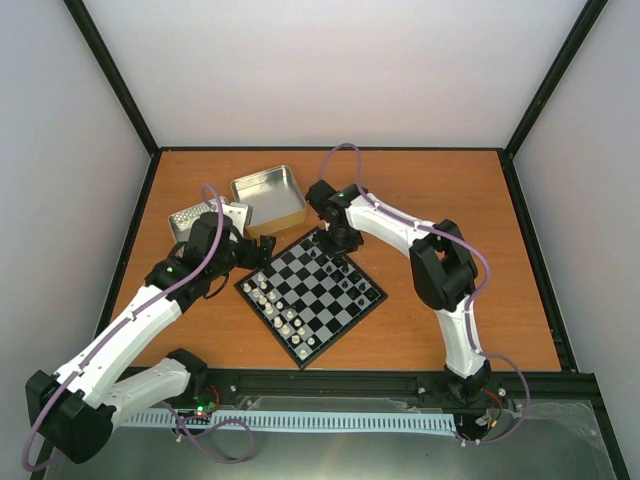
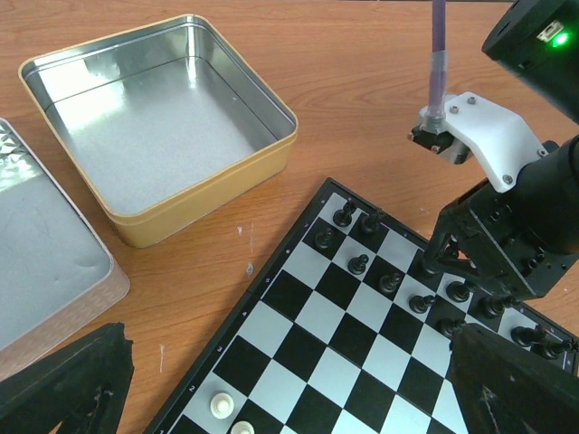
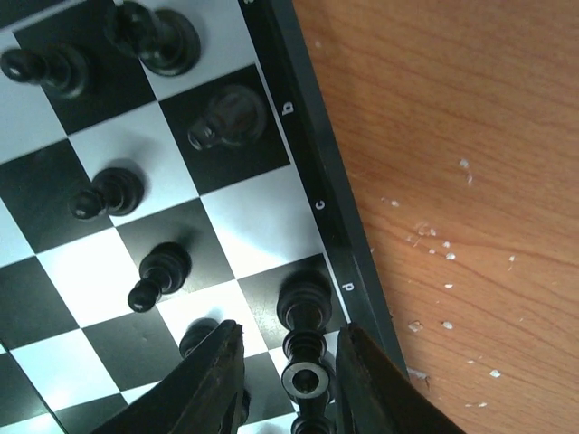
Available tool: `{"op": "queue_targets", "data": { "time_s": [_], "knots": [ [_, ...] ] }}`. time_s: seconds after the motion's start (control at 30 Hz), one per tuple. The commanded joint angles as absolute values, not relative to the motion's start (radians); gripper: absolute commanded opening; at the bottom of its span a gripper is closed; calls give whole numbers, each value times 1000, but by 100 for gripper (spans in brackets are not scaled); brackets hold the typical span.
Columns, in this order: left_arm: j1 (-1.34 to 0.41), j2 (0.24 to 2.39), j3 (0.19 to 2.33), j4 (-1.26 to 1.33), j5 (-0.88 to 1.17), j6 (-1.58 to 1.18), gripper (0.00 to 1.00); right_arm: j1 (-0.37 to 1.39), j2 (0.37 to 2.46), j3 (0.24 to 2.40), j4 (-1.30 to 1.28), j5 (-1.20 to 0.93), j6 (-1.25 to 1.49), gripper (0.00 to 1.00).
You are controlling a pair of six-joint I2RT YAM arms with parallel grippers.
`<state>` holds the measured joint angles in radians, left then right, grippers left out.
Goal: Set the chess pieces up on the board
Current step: Place the chess piece on the chessboard.
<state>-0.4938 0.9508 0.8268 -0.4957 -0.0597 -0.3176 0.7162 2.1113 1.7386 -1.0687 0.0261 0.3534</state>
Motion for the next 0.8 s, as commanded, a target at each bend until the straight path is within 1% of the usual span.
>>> {"op": "queue_targets", "data": {
  "time_s": [0.0,0.2,0.3,0.37,0.43,0.53,0.7,0.77],
  "knots": [
    [-488,951,834,-494,-60,-297,97,726,2037,1731,-1007,65,382,30],
    [-488,979,836,-494,-39,-299,97,726,1945,1696,-944,122,430,34],
    [-488,1004,839,-493,-12,-304,96,726,1874,1636,-887,138,457,34],
    [-488,1029,839,-491,5,-309,93,726,1824,1576,-835,144,478,35],
    [-488,1066,842,-492,16,-319,88,726,1776,1507,-777,142,493,35],
    [-488,1133,854,-493,29,-334,76,726,1711,1392,-684,138,511,35],
    [-488,1287,923,-526,32,-337,53,726,1625,1261,-573,125,515,34],
    [-488,1320,943,-539,54,-331,51,726,1593,1219,-528,84,485,34]
  ]
}}
